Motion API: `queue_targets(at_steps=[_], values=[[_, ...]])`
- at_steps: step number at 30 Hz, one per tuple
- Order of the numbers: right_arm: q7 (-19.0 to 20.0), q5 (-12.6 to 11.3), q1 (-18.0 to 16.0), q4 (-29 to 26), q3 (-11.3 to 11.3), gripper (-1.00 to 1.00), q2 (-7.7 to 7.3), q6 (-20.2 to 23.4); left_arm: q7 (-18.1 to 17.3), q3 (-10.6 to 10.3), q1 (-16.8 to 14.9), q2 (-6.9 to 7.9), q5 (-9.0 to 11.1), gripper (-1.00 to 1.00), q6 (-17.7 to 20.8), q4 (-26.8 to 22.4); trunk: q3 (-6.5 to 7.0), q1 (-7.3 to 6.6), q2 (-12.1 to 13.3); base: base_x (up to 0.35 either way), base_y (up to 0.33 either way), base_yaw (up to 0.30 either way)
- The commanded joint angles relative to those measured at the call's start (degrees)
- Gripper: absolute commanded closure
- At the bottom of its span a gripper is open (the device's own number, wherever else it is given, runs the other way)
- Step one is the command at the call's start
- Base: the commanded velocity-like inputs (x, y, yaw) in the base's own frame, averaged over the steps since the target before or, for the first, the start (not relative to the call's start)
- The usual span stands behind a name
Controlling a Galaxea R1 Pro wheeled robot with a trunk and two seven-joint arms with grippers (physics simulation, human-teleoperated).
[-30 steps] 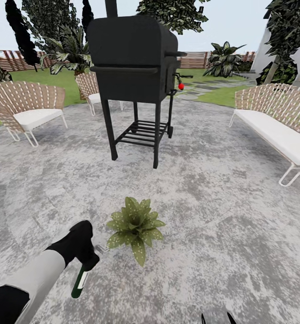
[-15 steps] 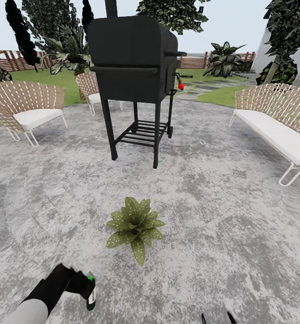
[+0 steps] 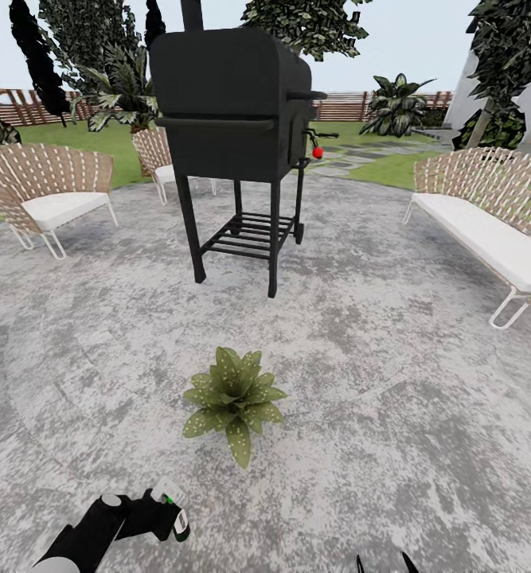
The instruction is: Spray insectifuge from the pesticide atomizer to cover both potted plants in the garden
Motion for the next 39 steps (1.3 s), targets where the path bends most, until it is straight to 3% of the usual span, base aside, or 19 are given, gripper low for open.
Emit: queue_targets(at_steps=[1, 15, 24, 39], values=[[-0.53, 0.67, -0.04, 0.06, -0.11, -1.0, -0.02, -0.07, -0.02, 0.46, -0.02, -0.08, -0.1, 1.0, 0.53, -0.09, -0.04, -0.02, -0.02, -0.183, -0.232, 0.0], [-0.41, 0.89, -0.04, 0.15, -0.02, -1.0, -0.26, -0.05, 0.63, 0.46, -0.02, -0.03, -0.15, 1.0, 0.53, -0.24, 0.51, -0.02, -0.02, -0.232, -0.193, 0.0], [-0.42, 0.83, -0.04, 0.15, -0.02, -1.0, -0.26, -0.05, 0.64, 0.43, -0.02, -0.06, -0.16, 1.0, 0.47, -0.05, 1.31, -0.02, -0.02, 0.045, -0.231, -0.094], [-0.42, 0.85, -0.04, 0.15, -0.02, -1.0, -0.26, -0.05, 0.63, 0.45, -0.02, -0.04, -0.16, 1.0, 0.53, -0.05, 2.62, -0.02, -0.02, 0.0, -0.012, -0.165]])
